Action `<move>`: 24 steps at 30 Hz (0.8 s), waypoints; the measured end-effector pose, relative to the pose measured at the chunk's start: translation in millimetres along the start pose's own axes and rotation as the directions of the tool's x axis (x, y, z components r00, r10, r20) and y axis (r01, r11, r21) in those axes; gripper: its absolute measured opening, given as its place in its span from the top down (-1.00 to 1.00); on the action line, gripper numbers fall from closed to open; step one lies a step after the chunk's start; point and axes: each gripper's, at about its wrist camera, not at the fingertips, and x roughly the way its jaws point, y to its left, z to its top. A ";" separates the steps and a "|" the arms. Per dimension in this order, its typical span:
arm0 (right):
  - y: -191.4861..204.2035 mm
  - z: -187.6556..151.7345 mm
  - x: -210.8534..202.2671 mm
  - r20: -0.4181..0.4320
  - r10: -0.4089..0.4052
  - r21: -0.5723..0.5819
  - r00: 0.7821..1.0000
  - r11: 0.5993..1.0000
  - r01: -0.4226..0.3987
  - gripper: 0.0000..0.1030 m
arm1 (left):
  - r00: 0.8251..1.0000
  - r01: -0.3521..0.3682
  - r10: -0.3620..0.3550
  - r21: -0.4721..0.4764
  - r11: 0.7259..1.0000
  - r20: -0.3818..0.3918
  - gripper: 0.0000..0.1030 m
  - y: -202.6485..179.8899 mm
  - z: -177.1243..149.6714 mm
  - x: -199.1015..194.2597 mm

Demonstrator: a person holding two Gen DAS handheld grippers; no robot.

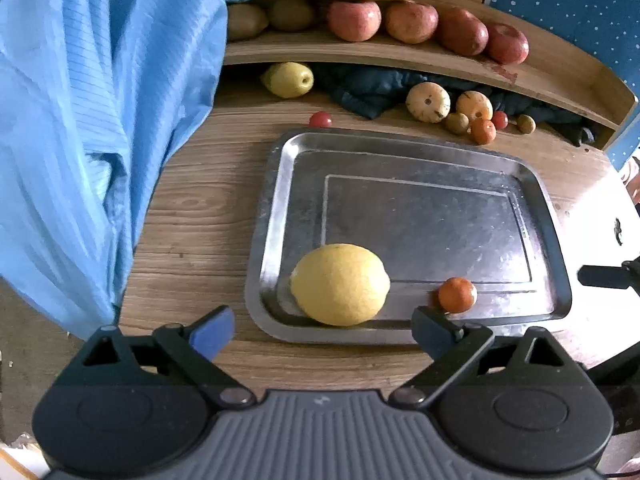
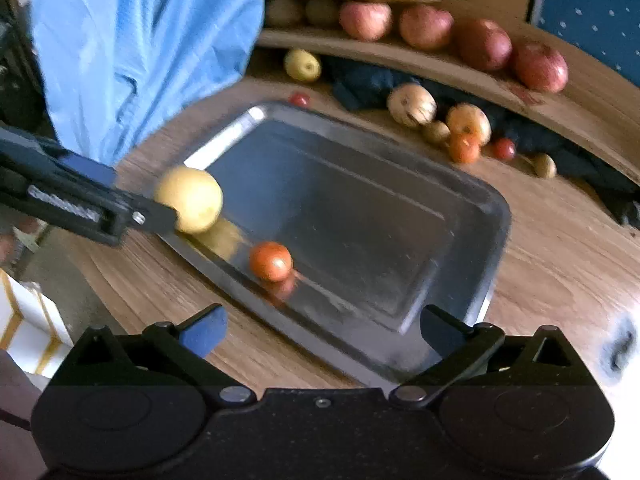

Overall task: Organize fruits
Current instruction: 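Move both open tools back toward the fruit under the shelf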

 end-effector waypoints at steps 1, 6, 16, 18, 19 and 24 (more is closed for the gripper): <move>-0.8 -1.9 -1.5 -0.006 -0.010 0.007 1.000 1.000 0.010 -0.99 | 1.000 -0.003 0.003 -0.002 1.000 0.002 -0.92 1.6 0.3 -1.3; -3.9 -4.4 -5.9 -0.018 -0.031 0.035 0.999 0.999 0.032 -0.99 | 1.000 -0.017 0.017 -0.010 1.000 0.008 -0.93 9.2 5.7 -4.4; -10.6 15.7 -2.4 -0.006 -0.064 0.059 0.998 0.996 0.065 -0.99 | 0.998 -0.052 0.052 0.017 0.998 0.034 -0.98 18.9 30.7 -2.4; -10.7 22.5 -1.4 -0.003 -0.074 0.059 0.997 0.995 0.075 -0.99 | 0.998 -0.052 0.051 0.022 0.998 0.041 -0.98 21.1 37.1 -1.6; -11.5 26.1 -0.6 -0.002 -0.078 0.062 0.997 0.995 0.078 -0.99 | 0.998 -0.052 0.051 0.024 0.998 0.045 -0.98 22.5 40.5 -1.0; -14.0 44.9 3.5 0.007 -0.098 0.073 0.995 0.993 0.097 -0.99 | 0.997 -0.048 0.047 0.027 0.998 0.060 -0.99 34.5 56.8 4.3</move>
